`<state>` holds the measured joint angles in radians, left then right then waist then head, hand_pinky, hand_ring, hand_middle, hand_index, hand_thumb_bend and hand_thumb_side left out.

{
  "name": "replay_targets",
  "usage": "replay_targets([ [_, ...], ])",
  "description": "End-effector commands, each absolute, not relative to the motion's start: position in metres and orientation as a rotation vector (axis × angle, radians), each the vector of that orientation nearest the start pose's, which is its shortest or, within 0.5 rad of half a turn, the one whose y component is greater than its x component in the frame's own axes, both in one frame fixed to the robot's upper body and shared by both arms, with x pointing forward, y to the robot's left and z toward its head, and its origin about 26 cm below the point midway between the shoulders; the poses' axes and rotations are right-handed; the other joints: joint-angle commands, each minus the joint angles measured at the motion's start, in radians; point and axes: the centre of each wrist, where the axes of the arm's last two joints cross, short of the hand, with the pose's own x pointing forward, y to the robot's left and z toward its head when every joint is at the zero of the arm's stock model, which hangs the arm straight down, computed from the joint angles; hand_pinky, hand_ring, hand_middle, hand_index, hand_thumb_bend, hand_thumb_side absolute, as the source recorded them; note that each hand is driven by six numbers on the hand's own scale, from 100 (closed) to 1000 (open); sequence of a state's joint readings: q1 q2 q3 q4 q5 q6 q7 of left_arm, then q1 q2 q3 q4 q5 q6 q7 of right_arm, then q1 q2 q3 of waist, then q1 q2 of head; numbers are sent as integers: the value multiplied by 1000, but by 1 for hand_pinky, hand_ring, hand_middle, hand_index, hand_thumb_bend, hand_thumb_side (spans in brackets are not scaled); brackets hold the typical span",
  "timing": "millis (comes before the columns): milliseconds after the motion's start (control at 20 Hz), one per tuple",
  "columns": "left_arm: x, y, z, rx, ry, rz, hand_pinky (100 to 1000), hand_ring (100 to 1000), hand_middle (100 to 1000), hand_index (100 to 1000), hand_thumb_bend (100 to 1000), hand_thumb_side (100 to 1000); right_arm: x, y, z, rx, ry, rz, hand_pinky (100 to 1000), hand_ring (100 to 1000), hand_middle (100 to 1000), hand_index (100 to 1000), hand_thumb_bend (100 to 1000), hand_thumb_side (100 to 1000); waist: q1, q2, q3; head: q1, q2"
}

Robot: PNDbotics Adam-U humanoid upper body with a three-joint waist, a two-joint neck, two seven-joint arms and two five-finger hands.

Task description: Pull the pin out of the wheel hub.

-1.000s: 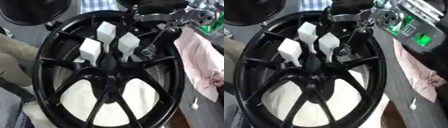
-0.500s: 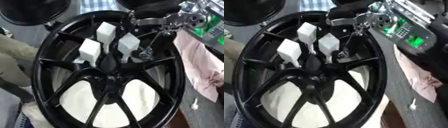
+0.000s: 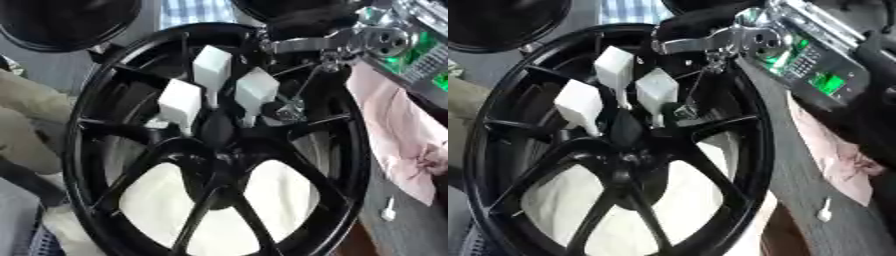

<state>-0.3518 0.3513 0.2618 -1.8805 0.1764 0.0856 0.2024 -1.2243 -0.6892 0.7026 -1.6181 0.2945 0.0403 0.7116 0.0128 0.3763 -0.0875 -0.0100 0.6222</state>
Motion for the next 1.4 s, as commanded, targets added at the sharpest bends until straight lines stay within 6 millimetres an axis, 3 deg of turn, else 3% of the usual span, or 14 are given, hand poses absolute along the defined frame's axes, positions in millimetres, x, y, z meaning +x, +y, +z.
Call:
replay_targets([
  [50, 312, 334, 221, 338, -2217, 146, 702, 612, 604, 741, 320, 830, 357, -129, 359, 700, 2085, -2775, 625, 530, 498, 604, 100, 100, 0, -21, -1, 0, -10],
  [400, 312, 334, 221, 337, -2217, 147, 703, 613, 605, 741, 321, 829, 360, -133, 365, 699, 2232, -2748, 468, 388, 318, 442, 109, 100, -2, -25, -2, 2, -8],
  [600, 312, 334, 221, 338, -2215, 147, 703, 613, 605, 741, 321, 829, 362, -137, 372, 718, 2276, -2733, 426, 358, 284, 406, 198, 100, -3, -28, -3, 4, -7],
  [650, 312, 334, 221, 338, -2214, 148, 703, 613, 605, 741, 321, 829, 362, -139, 374, 720, 2286, -2731, 417, 352, 278, 398, 165, 100, -3, -29, -4, 4, -6],
  [750, 312, 335, 221, 339, -2213, 148, 703, 613, 605, 742, 321, 829, 363, -142, 379, 722, 2321, -2723, 402, 343, 267, 385, 243, 100, -4, -30, -5, 4, -6],
  [950, 312, 335, 221, 340, -2212, 148, 703, 613, 605, 741, 321, 828, 364, -147, 388, 730, 2374, -2708, 392, 338, 263, 380, 269, 100, -5, -34, -7, 3, -7],
  [1200, 311, 336, 220, 347, -2209, 151, 703, 613, 605, 741, 321, 828, 352, -178, 417, 834, 2542, -2561, 386, 340, 260, 380, 251, 100, -8, -38, -16, 7, -9],
  [1400, 310, 337, 220, 353, -2210, 159, 704, 613, 605, 741, 321, 827, 333, -223, 440, 974, 2830, -2221, 374, 338, 253, 376, 195, 100, -7, -39, -22, 11, -12],
])
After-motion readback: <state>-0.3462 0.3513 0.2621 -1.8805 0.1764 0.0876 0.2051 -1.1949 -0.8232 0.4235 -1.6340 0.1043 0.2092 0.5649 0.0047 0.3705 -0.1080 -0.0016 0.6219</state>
